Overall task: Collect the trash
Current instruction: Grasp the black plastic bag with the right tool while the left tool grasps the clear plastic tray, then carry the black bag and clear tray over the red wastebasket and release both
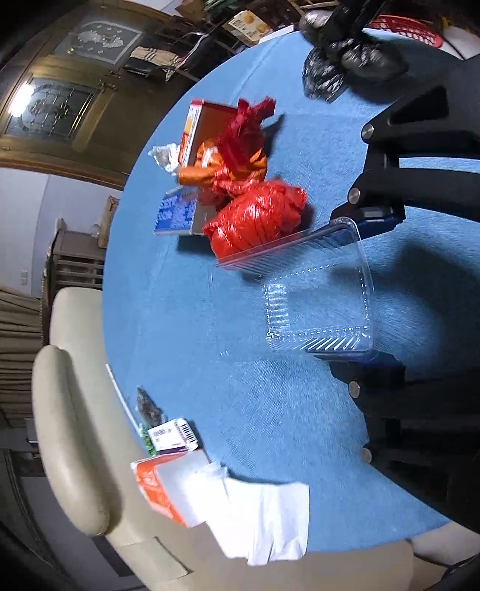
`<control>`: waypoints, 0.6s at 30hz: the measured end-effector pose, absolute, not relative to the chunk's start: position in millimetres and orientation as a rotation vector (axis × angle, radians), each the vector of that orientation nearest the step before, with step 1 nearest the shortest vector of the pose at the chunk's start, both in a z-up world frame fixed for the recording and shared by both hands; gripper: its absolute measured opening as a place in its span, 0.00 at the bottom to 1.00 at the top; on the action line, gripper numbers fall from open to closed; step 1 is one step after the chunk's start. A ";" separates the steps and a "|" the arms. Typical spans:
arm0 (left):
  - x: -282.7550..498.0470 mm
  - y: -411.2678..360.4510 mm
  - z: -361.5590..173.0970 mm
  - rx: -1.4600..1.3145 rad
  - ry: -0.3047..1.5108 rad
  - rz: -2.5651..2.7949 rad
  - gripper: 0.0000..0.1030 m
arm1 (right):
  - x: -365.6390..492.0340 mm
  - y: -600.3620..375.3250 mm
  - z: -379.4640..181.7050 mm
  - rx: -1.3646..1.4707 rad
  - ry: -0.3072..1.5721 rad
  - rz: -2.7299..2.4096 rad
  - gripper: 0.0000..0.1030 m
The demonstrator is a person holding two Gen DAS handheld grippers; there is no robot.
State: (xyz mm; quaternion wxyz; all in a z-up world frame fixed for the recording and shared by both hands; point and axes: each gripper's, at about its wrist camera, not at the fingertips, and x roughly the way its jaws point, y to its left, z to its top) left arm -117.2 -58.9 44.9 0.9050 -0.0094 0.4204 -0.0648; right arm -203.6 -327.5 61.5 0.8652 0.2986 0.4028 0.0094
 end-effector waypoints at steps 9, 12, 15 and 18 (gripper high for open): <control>-146.9 -59.0 86.6 -0.047 0.764 -0.181 0.50 | -202.3 -312.8 62.7 0.618 0.840 0.046 0.45; -152.7 -66.0 96.7 -0.051 0.743 -0.210 0.50 | -205.0 -312.7 66.3 0.619 0.831 0.048 0.45; -156.2 -76.8 103.0 -0.040 0.728 -0.241 0.50 | -211.3 -316.4 72.2 0.625 0.811 0.045 0.45; -158.8 -89.8 105.9 -0.030 0.724 -0.272 0.50 | -219.8 -323.1 77.6 0.632 0.786 0.034 0.45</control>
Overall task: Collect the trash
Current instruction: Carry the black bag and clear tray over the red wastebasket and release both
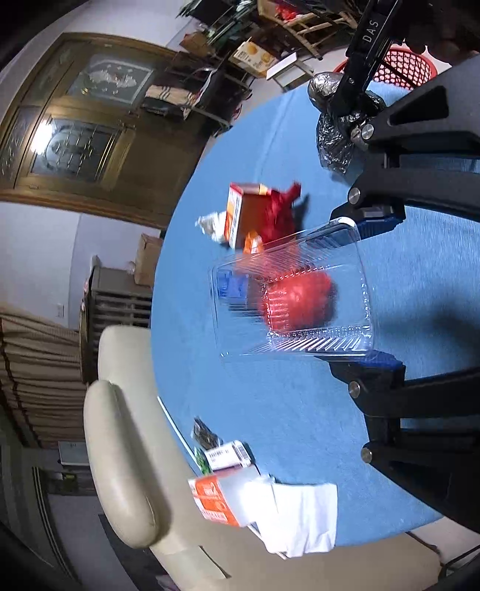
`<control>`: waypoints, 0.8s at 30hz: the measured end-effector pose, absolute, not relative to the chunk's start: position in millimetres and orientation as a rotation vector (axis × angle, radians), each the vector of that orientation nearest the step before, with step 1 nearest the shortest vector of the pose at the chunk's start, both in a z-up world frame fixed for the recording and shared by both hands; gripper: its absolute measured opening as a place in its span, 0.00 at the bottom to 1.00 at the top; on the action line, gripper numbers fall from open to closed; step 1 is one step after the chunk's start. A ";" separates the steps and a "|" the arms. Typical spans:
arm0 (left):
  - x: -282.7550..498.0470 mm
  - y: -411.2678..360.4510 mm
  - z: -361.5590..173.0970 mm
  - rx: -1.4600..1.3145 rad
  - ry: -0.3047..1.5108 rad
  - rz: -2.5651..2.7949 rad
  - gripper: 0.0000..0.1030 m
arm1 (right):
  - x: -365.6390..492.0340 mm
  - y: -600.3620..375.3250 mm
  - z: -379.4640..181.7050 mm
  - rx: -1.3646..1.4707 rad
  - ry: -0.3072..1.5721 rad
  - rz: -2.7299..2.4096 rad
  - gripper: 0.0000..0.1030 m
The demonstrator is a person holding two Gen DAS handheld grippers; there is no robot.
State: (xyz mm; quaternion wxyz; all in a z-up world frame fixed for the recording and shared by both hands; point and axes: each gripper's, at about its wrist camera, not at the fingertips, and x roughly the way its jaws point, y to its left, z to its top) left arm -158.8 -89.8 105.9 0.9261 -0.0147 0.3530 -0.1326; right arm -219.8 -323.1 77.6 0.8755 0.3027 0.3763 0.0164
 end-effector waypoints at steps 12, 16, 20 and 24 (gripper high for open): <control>-177.6 -166.7 120.7 0.052 0.712 -0.464 0.50 | -256.9 -370.9 80.1 0.704 0.732 -0.043 0.45; -185.8 -192.2 123.2 0.083 0.708 -0.534 0.50 | -273.4 -386.2 79.4 0.711 0.724 -0.082 0.45; -194.8 -215.4 126.7 0.109 0.697 -0.598 0.50 | -293.9 -404.6 79.1 0.713 0.715 -0.138 0.45; -202.8 -233.4 127.9 0.123 0.694 -0.642 0.50 | -315.5 -426.9 78.1 0.715 0.707 -0.210 0.45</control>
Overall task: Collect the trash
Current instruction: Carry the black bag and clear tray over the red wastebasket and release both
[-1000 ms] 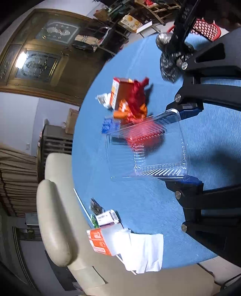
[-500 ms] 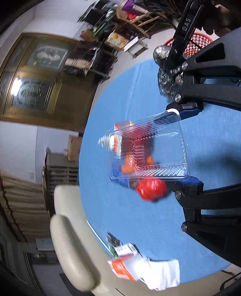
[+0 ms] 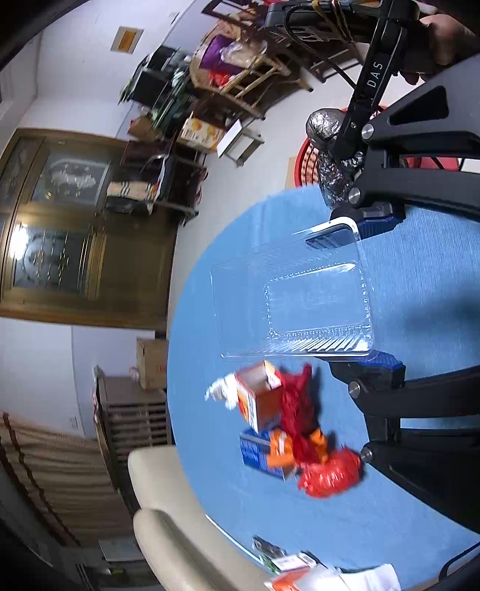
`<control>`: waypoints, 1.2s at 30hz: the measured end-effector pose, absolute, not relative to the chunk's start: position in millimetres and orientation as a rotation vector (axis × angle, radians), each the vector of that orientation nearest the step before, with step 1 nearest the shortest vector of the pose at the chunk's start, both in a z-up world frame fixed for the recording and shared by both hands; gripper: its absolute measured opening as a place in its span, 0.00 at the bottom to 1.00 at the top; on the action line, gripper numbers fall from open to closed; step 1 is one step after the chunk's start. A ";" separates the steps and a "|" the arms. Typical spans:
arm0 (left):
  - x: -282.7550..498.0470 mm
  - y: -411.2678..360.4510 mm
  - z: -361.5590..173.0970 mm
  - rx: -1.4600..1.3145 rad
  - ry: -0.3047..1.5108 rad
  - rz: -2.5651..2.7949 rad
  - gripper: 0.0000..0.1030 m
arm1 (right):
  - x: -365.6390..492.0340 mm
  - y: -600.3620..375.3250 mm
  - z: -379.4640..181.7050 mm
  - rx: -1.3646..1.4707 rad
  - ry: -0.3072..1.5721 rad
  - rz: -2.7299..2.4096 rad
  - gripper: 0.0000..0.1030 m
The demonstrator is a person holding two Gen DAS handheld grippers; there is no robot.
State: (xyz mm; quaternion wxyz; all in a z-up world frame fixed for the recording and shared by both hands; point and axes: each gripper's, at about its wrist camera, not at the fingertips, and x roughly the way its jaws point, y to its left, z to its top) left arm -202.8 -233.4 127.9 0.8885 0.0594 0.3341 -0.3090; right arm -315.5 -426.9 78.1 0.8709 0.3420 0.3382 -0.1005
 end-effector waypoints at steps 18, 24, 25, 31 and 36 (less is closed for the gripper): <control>-236.6 -306.2 132.9 0.204 0.679 -0.853 0.50 | -375.8 -503.4 70.4 0.584 0.751 -0.488 0.45; -243.6 -329.0 126.4 0.232 0.696 -0.901 0.50 | -368.2 -509.1 60.8 0.564 0.813 -0.498 0.51; -244.7 -331.8 126.0 0.237 0.697 -0.904 0.50 | -367.3 -510.7 58.4 0.561 0.824 -0.503 0.63; -246.3 -352.7 119.9 0.264 0.720 -0.938 0.50 | -376.8 -519.9 60.2 0.612 0.790 -0.517 0.77; -253.2 -383.6 108.5 0.311 0.753 -0.995 0.51 | -400.8 -538.4 65.8 0.689 0.731 -0.576 0.77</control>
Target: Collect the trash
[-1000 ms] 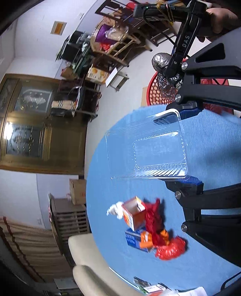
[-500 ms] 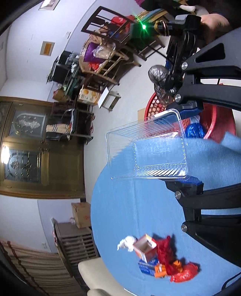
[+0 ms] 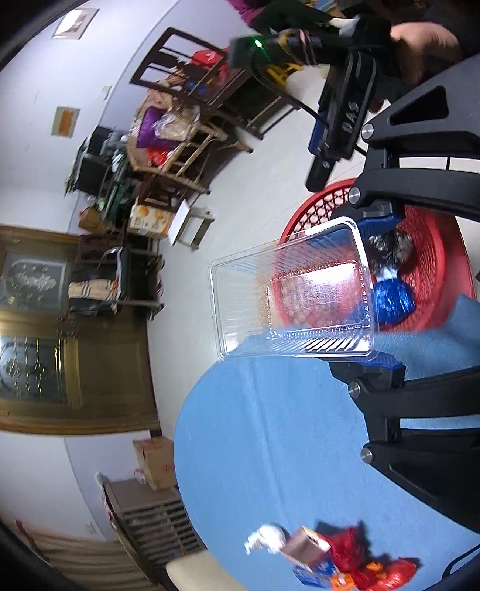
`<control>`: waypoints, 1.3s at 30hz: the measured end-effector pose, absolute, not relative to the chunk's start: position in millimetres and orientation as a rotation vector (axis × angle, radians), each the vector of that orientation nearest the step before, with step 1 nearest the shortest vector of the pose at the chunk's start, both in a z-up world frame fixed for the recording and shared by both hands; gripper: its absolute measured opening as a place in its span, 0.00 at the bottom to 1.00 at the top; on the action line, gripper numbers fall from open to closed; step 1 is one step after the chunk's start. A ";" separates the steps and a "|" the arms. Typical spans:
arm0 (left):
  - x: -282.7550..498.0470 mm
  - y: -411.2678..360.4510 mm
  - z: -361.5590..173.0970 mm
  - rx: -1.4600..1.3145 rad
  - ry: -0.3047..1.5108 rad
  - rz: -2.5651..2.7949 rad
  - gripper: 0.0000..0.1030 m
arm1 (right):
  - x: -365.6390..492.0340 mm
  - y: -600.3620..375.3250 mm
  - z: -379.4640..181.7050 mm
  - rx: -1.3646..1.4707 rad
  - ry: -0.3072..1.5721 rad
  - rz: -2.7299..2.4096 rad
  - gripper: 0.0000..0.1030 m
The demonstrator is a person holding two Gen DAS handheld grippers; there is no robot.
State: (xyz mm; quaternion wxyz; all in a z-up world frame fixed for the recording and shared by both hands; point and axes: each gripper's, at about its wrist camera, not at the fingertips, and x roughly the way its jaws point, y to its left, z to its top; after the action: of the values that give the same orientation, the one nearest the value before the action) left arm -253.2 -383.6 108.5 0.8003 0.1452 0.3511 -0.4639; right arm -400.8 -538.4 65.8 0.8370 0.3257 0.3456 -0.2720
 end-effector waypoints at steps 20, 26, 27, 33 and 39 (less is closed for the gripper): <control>-246.7 -400.6 92.5 0.375 0.825 -0.959 0.80 | -447.8 -568.4 111.2 0.732 0.580 -0.687 0.77; -237.5 -353.5 116.8 0.289 0.775 -0.904 0.80 | -451.4 -559.9 173.1 0.623 0.442 -0.697 0.77; -235.5 -342.4 120.3 0.274 0.765 -0.887 0.80 | -448.2 -560.6 191.0 0.583 0.401 -0.713 0.77; -219.0 -276.8 125.2 0.205 0.746 -0.764 0.80 | -391.5 -532.1 203.7 0.541 0.422 -0.588 0.81; -200.6 -214.2 117.0 0.121 0.764 -0.644 0.80 | -343.0 -448.6 161.6 0.513 0.598 -0.398 0.81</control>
State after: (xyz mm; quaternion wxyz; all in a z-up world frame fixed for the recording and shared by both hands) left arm -200.6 -214.2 117.0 0.8761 0.0578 0.3659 -0.3085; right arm -343.0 -448.6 161.6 0.9043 0.2481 0.2892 -0.1926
